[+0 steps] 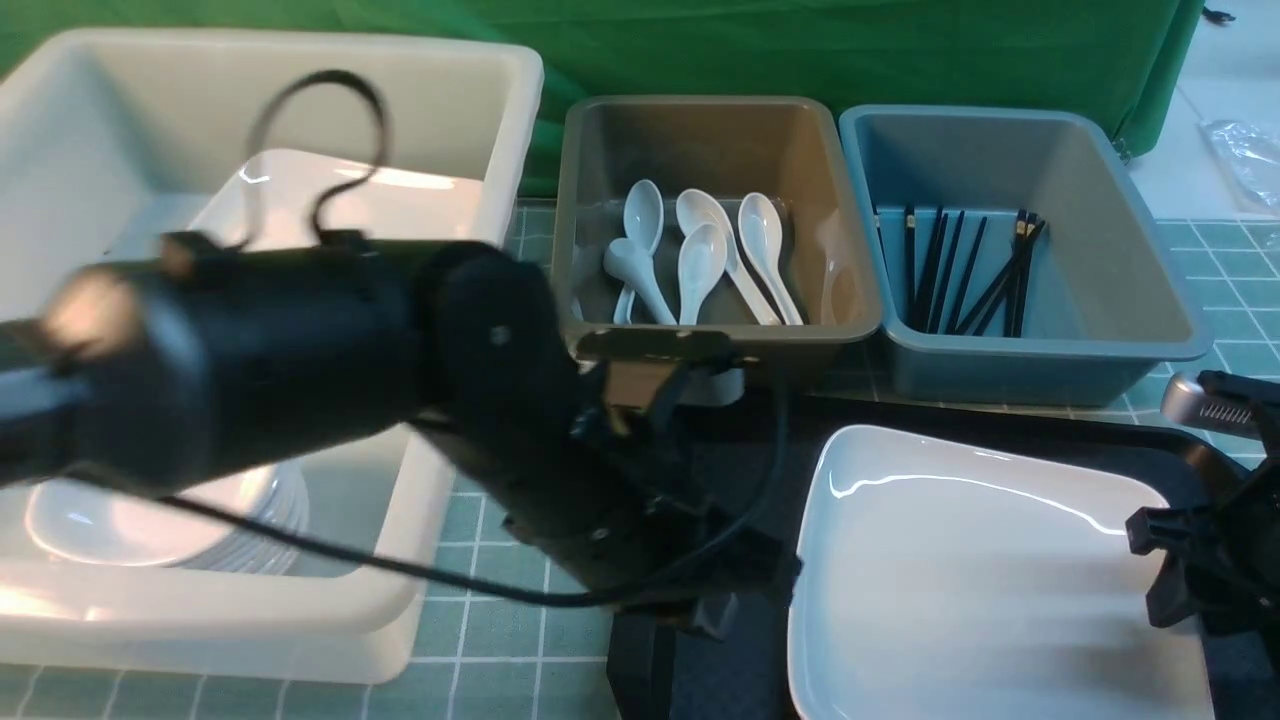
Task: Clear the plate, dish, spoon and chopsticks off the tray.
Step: Use the right arm to move the plate from left to right, then use the left arm to grab a plate from the dinner plate
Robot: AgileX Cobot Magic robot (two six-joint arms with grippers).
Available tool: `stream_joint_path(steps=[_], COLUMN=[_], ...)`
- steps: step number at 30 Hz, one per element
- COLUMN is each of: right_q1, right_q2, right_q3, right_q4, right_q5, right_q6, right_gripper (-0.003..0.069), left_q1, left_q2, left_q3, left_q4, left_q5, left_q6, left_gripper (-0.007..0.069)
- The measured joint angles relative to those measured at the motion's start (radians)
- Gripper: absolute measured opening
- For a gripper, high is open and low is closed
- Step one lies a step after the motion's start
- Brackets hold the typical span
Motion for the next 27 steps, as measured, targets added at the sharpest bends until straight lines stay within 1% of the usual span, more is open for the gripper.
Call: stream_joint_path(steps=[1, 2, 4, 5, 6, 9, 13, 15, 17, 22, 27], right_q1=[0.0, 0.001, 0.001, 0.001, 0.001, 0.001, 0.001, 0.001, 0.001, 0.001, 0.001], right_q2=[0.0, 0.0, 0.0, 0.0, -0.001, -0.014, -0.064, -0.12, -0.158, -0.299, -0.416], right_q3=[0.0, 0.0, 0.0, 0.0, 0.0, 0.0, 0.0, 0.0, 0.0, 0.0, 0.0], right_q4=[0.0, -0.001, -0.002, -0.002, -0.002, -0.003, -0.004, -0.004, -0.004, -0.004, -0.004], right_q5=[0.0, 0.004, 0.015, 0.02, 0.024, 0.029, 0.03, 0.031, 0.031, 0.031, 0.031], right_q6=[0.0, 0.0, 0.0, 0.0, -0.001, -0.001, -0.001, -0.002, -0.005, -0.021, -0.034], right_gripper=[0.0437, 0.0487, 0.0541, 0.0553, 0.0559, 0.0565, 0.0566, 0.0566, 0.0566, 0.0566, 0.0566], left_q1=[-0.001, -0.002, -0.01, -0.012, -0.014, -0.015, -0.015, -0.015, -0.015, -0.015, 0.0], left_q2=[0.006, 0.033, 0.095, 0.125, 0.154, 0.215, 0.299, 0.357, 0.386, 0.414, 0.42], left_q3=[-0.004, -0.026, -0.074, -0.096, -0.118, -0.168, -0.241, -0.292, -0.313, -0.348, -0.406], left_q4=[0.002, 0.006, 0.011, 0.011, 0.011, 0.014, 0.014, 0.014, 0.014, 0.032, 0.05], left_q5=[0.0, 0.001, -0.011, -0.024, -0.039, -0.063, -0.072, -0.073, -0.07, -0.09, -0.137], left_q6=[0.003, 0.016, 0.033, 0.036, 0.041, 0.044, 0.046, 0.046, 0.046, 0.043, 0.018], left_gripper=[0.0075, 0.0108, 0.0223, 0.0274, 0.0337, 0.0456, 0.0571, 0.0597, 0.0596, 0.0559, 0.0552])
